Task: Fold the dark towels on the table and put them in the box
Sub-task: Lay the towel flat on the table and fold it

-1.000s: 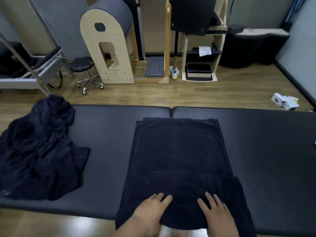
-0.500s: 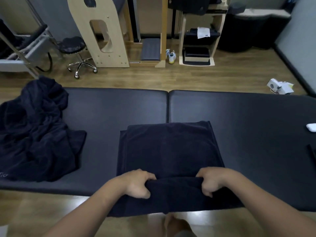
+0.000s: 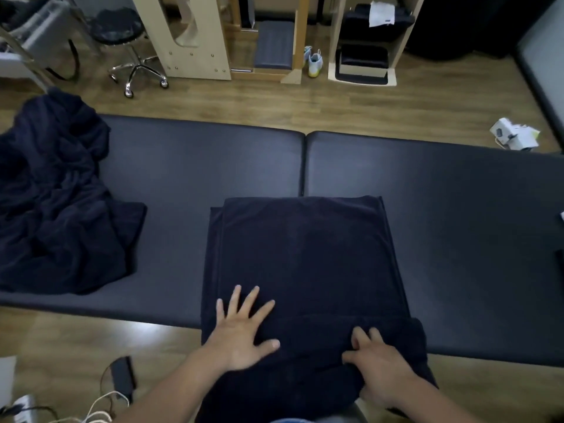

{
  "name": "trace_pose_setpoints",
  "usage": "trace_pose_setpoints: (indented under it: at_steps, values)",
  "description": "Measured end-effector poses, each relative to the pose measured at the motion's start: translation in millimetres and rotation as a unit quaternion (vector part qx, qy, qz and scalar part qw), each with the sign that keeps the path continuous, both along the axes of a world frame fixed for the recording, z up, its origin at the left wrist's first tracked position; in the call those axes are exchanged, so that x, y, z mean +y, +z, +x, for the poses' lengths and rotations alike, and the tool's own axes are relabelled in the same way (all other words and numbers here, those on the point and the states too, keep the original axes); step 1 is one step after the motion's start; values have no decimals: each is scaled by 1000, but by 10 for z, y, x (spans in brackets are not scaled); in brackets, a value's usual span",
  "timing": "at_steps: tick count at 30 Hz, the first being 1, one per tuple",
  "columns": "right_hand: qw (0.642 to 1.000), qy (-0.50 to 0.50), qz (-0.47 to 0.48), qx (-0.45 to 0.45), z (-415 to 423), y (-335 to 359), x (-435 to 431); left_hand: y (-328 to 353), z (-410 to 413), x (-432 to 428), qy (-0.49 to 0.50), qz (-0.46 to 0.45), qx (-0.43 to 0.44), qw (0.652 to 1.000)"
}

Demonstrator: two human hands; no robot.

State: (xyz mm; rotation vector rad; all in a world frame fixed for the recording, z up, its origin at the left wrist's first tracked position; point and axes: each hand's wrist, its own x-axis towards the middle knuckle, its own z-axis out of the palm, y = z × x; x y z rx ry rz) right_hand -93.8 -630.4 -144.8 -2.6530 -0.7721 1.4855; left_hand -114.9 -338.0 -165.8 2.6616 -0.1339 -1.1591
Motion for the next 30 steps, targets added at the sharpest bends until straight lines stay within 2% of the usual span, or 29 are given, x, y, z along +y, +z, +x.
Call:
trace_pose_setpoints:
  at_steps: [4, 9, 12, 17, 20, 22, 24, 26, 27, 28, 30]
  values:
    - [1000, -28, 8, 12, 69, -30, -3, -226, 116, -151, -2, 40, 12, 999]
    - [994, -81, 24, 73, 347, 0, -33, -283, 340, -157, -4, 36, -4, 999]
    - [986, -126, 66, 89, 605, 58, -48, -285, 600, -100, -7, 35, -26, 999]
    - [980, -161, 111, -18, 1331, 102, -24, -327, 1519, -45, 21, 39, -37, 998]
    - [984, -102, 75, -127, 1675, 142, 17, -316, 2096, -33, 49, 43, -30, 997]
    - [991, -62, 65, -99, 1771, 171, -22, -255, 2332, -36, 64, 26, -23, 997]
    - [983, -126, 124, -54, 1861, 209, -144, -182, 2367, 24, 68, -5, -65, 996]
    - [946, -212, 190, -157, 2038, 136, -287, -136, 2241, 186, 105, -62, -140, 983]
    - [942, -205, 172, -205, 2141, 77, -361, -111, 2171, 290, 137, -90, -142, 976]
    - [953, -172, 123, -215, 2238, 35, -406, -99, 2107, 391, 154, -99, -124, 975]
    - [982, -116, 16, -147, 2370, -46, -417, -53, 2075, 541, 110, -51, -52, 991]
